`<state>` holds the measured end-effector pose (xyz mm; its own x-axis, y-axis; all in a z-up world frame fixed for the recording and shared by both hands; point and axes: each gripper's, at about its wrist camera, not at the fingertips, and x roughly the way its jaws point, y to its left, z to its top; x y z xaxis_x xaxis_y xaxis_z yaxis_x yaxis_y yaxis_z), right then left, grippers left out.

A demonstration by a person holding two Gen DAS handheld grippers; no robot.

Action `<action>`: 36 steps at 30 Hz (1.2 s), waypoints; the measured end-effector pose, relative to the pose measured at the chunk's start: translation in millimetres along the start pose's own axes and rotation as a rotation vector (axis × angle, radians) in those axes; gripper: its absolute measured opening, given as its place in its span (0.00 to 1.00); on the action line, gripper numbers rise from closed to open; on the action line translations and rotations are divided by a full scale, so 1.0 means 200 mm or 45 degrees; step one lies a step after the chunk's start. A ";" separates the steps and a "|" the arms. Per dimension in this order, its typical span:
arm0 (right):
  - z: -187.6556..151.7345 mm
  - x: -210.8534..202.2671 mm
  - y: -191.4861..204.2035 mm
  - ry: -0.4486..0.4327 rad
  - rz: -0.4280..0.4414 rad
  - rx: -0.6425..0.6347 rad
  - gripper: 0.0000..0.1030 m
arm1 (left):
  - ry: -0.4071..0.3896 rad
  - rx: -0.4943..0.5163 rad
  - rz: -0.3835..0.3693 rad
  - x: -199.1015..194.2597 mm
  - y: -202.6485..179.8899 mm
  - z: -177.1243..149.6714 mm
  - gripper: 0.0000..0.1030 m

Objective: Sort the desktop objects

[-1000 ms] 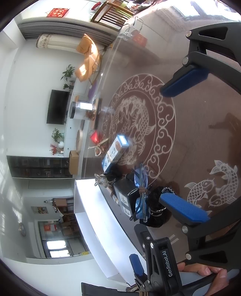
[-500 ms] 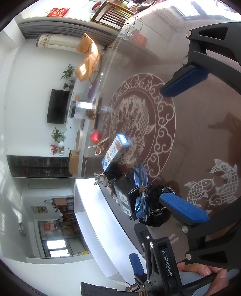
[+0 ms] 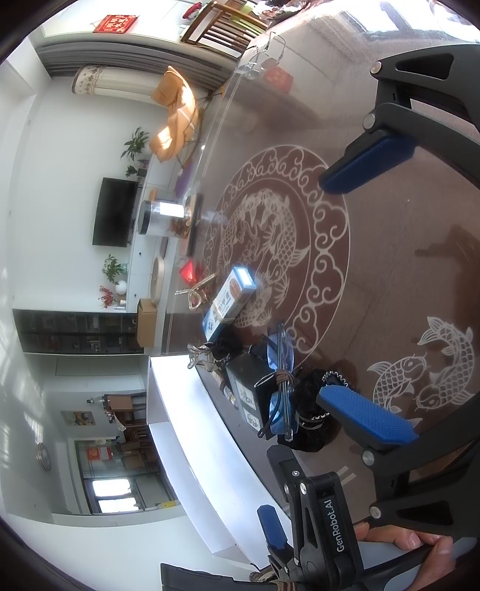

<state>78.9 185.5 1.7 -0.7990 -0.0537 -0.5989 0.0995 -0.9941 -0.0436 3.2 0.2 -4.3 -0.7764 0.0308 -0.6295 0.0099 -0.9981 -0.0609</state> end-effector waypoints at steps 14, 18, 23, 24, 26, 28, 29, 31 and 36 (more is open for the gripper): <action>0.01 0.00 0.00 0.003 0.004 -0.003 1.00 | 0.000 0.000 -0.003 0.00 0.00 0.00 1.00; 0.01 0.00 0.00 0.008 0.005 -0.001 1.00 | 0.000 -0.001 -0.003 0.00 0.00 0.00 1.00; 0.01 0.01 0.00 0.011 0.005 0.000 1.00 | 0.000 -0.002 -0.004 0.00 0.00 0.00 1.00; 0.00 0.01 0.00 0.012 0.005 0.001 1.00 | 0.000 -0.001 -0.003 0.00 0.00 0.00 1.00; 0.00 0.01 0.00 0.015 0.005 0.003 1.00 | 0.000 -0.001 -0.004 0.00 0.00 0.00 1.00; -0.01 0.01 -0.01 0.017 0.005 0.005 1.00 | 0.000 0.000 -0.003 0.00 0.00 0.00 1.00; -0.01 0.01 -0.01 0.018 0.005 0.006 1.00 | 0.000 0.000 -0.003 0.00 0.00 0.00 1.00; -0.01 0.02 -0.01 0.020 0.004 0.008 1.00 | 0.001 -0.001 -0.003 0.00 0.00 0.00 1.00; -0.01 0.02 -0.01 0.020 0.003 0.010 1.00 | 0.001 0.000 -0.004 0.00 0.00 0.00 1.00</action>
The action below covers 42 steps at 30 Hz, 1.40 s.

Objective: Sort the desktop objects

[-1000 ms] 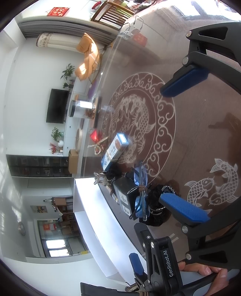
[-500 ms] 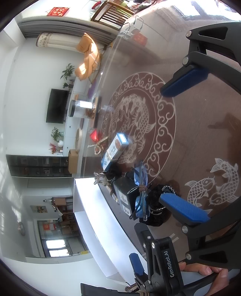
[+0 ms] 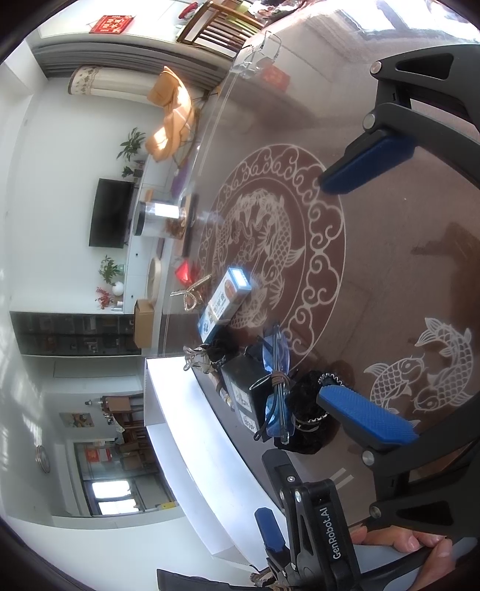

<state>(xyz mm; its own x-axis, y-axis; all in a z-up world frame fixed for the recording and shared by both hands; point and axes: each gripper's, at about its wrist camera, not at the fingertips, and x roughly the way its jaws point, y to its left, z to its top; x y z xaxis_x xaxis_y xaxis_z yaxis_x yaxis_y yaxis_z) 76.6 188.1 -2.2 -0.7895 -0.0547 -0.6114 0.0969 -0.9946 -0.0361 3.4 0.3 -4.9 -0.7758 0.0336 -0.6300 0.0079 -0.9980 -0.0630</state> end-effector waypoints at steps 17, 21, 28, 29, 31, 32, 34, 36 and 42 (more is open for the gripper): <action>-0.02 0.03 -0.01 0.021 -0.004 0.011 1.00 | 0.008 0.016 0.003 0.01 -0.02 0.00 1.00; -0.03 0.05 -0.02 0.037 -0.001 0.016 1.00 | 0.024 0.023 0.013 0.02 -0.03 -0.01 1.00; -0.05 0.09 -0.04 0.080 0.014 0.022 1.00 | 0.057 0.034 0.023 0.07 -0.04 -0.01 1.00; -0.06 0.10 -0.04 0.092 0.016 0.022 1.00 | 0.059 0.037 0.024 0.07 -0.04 -0.01 1.00; -0.07 0.12 -0.05 0.116 0.019 0.024 1.00 | 0.062 0.040 0.025 0.07 -0.05 -0.01 1.00; -0.08 0.13 -0.05 0.125 0.020 0.026 1.00 | 0.065 0.040 0.025 0.07 -0.05 -0.02 1.00; -0.09 0.14 -0.06 0.134 0.022 0.031 1.00 | 0.071 0.037 0.024 0.08 -0.05 -0.02 1.00; -0.10 0.15 -0.07 0.142 0.024 0.033 1.00 | 0.076 0.034 0.022 0.08 -0.04 -0.02 1.00; -0.11 0.19 -0.08 0.173 0.032 0.024 1.00 | 0.092 0.036 0.017 0.09 -0.04 -0.02 1.00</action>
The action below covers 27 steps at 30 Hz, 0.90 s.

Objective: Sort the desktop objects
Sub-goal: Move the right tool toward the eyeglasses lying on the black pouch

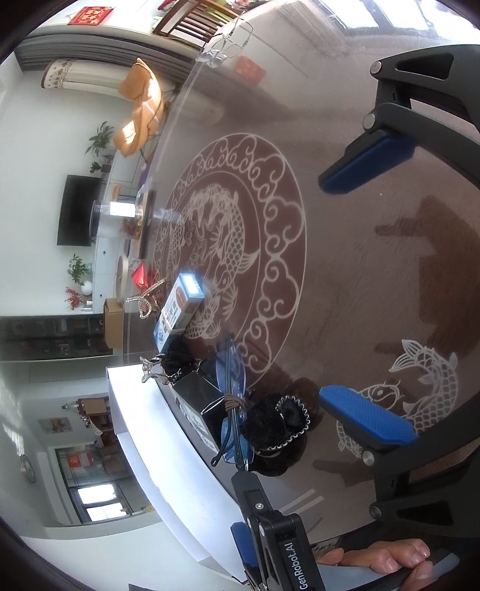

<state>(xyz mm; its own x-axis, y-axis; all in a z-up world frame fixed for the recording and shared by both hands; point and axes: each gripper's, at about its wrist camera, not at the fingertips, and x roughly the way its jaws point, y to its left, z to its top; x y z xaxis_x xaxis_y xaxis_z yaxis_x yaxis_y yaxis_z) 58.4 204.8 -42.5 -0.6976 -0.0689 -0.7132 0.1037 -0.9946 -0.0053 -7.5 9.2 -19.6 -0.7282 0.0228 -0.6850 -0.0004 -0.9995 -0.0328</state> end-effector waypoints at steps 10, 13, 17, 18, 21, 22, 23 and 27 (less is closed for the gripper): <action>-0.02 0.06 -0.01 0.054 -0.001 -0.025 1.00 | 0.021 0.019 0.007 0.01 -0.01 -0.01 1.00; -0.03 0.07 -0.02 0.062 0.002 -0.024 1.00 | 0.024 0.025 0.008 0.01 -0.02 -0.01 1.00; -0.01 0.08 -0.02 0.069 0.000 -0.038 1.00 | 0.033 0.028 0.007 0.01 -0.02 -0.01 1.00; -0.01 0.09 -0.02 0.073 0.000 -0.043 1.00 | 0.034 0.028 0.006 0.01 -0.02 -0.01 1.00; 0.00 0.10 -0.02 0.082 -0.001 -0.055 1.00 | 0.039 0.030 0.006 0.02 -0.02 -0.01 1.00; 0.00 0.11 -0.02 0.086 0.000 -0.055 1.00 | 0.040 0.030 0.005 0.02 -0.02 -0.01 1.00; 0.01 0.11 -0.02 0.089 0.002 -0.055 1.00 | 0.041 0.030 0.004 0.02 -0.02 -0.01 1.00; 0.00 0.13 -0.02 0.102 0.011 -0.053 1.00 | 0.048 0.032 0.001 0.02 -0.02 -0.01 1.00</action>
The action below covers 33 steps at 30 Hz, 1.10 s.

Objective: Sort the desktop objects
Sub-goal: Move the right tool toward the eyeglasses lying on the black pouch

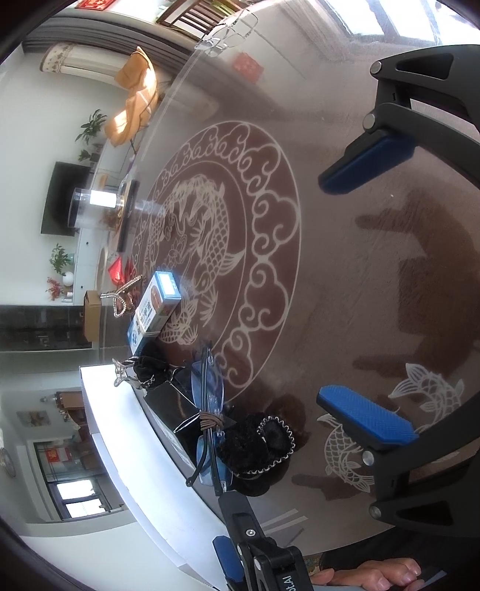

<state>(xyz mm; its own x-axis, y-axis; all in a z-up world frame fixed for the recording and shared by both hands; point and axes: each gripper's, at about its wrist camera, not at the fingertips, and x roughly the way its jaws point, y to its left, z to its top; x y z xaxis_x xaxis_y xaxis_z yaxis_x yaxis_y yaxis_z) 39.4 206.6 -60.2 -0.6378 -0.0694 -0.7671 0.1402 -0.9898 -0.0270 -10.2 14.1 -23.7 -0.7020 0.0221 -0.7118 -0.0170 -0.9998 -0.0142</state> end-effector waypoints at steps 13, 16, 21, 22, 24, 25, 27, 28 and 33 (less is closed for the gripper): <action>-0.02 0.06 0.01 0.028 0.006 -0.006 1.00 | 0.047 0.012 -0.002 0.03 -0.01 0.00 1.00; -0.01 0.08 0.02 0.031 -0.003 -0.020 1.00 | 0.055 0.012 -0.005 0.04 0.00 0.00 1.00; 0.00 0.10 0.02 0.038 0.001 -0.020 1.00 | 0.064 0.003 -0.013 0.05 0.01 -0.01 1.00; 0.00 0.10 0.02 0.040 0.001 -0.023 1.00 | 0.065 0.002 -0.014 0.05 0.01 0.00 1.00; 0.01 0.11 0.03 0.043 0.001 -0.031 1.00 | 0.069 0.001 -0.015 0.05 0.01 -0.01 1.00; 0.00 0.11 0.03 0.046 0.002 -0.032 1.00 | 0.073 0.002 -0.014 0.05 0.00 0.00 1.00; 0.00 0.12 0.03 0.053 0.006 -0.028 1.00 | 0.078 0.006 -0.012 0.06 0.00 -0.01 1.00; 0.00 0.12 0.03 0.055 0.007 -0.024 1.00 | 0.080 0.009 -0.011 0.06 0.00 -0.01 1.00; 0.00 0.13 0.01 0.062 0.010 -0.003 1.00 | 0.088 0.021 -0.003 0.07 -0.01 -0.01 1.00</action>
<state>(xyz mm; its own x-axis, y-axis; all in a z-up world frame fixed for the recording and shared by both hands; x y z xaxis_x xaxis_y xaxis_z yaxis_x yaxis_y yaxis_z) 23.2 202.8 -79.6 -0.5988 -0.0709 -0.7978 0.1470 -0.9889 -0.0225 -18.1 16.9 -34.3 -0.6508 0.0238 -0.7588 -0.0308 -0.9995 -0.0049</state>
